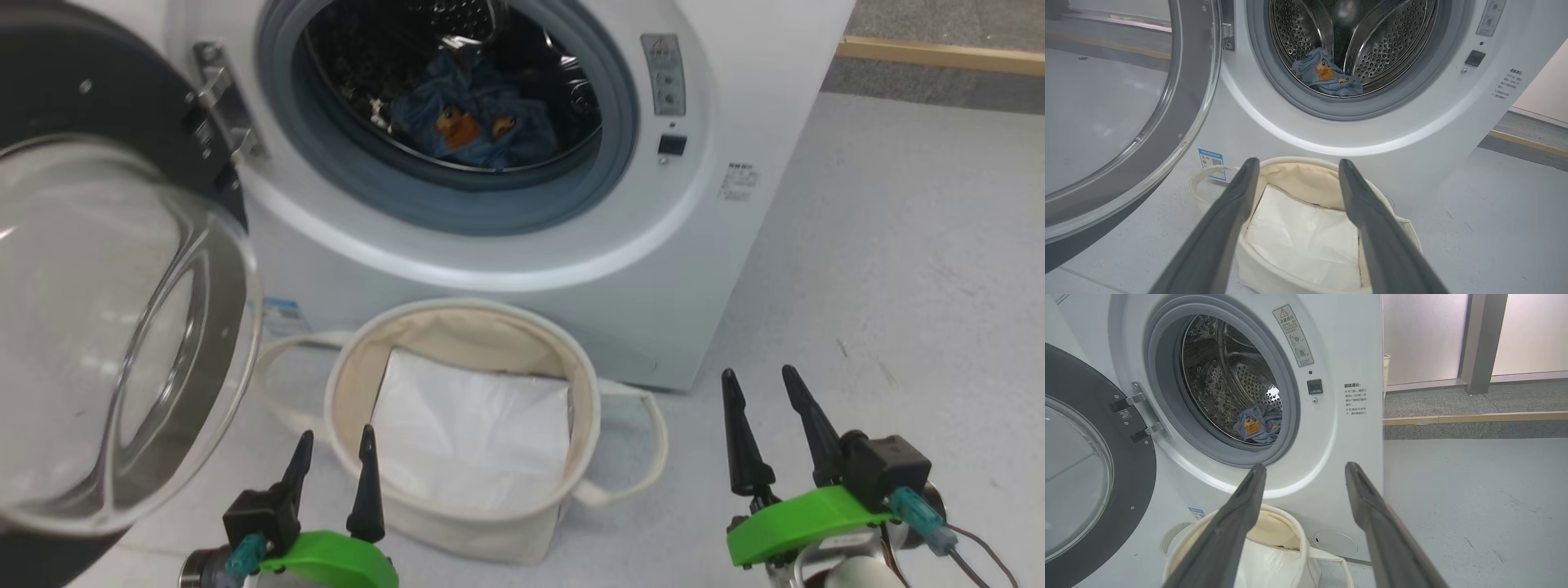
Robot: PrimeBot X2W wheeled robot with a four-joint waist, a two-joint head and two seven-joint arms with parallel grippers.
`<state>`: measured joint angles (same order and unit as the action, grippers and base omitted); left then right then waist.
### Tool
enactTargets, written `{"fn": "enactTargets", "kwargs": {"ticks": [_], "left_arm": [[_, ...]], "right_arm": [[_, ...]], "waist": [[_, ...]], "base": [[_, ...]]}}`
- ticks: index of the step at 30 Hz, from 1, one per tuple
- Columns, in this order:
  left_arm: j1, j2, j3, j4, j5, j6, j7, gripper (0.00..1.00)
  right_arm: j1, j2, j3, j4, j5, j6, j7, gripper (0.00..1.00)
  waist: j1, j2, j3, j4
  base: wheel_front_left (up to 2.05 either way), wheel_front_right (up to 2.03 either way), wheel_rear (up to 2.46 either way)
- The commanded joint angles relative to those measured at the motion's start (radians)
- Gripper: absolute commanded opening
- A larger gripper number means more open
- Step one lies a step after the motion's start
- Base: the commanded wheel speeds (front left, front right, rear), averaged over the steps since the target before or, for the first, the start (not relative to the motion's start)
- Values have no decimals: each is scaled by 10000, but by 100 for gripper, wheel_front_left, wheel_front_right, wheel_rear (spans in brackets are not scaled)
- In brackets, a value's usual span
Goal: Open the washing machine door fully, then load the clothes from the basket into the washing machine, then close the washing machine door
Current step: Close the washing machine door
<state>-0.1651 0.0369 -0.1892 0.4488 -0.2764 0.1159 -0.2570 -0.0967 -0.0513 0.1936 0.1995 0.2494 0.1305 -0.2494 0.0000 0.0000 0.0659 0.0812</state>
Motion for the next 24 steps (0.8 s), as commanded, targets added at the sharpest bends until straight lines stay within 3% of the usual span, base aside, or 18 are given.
{"fn": "enactTargets", "kwargs": {"ticks": [1,13,24], "left_arm": [[-280,133,258,-311,-9,81,-47,100],[-305,151,167,-400,515,228,-47,100],[-190,143,331,-675,765,243,-47,100]], "right_arm": [[-279,11,245,-275,-33,2,-124,100],[-306,11,253,-177,-53,2,-124,100],[-300,11,252,-145,-55,2,-124,100]], "waist": [[0,0,6,7],[0,0,26,109],[0,0,-28,265]], "base": [[-228,194,35],[-191,178,13],[-51,51,0]]}}
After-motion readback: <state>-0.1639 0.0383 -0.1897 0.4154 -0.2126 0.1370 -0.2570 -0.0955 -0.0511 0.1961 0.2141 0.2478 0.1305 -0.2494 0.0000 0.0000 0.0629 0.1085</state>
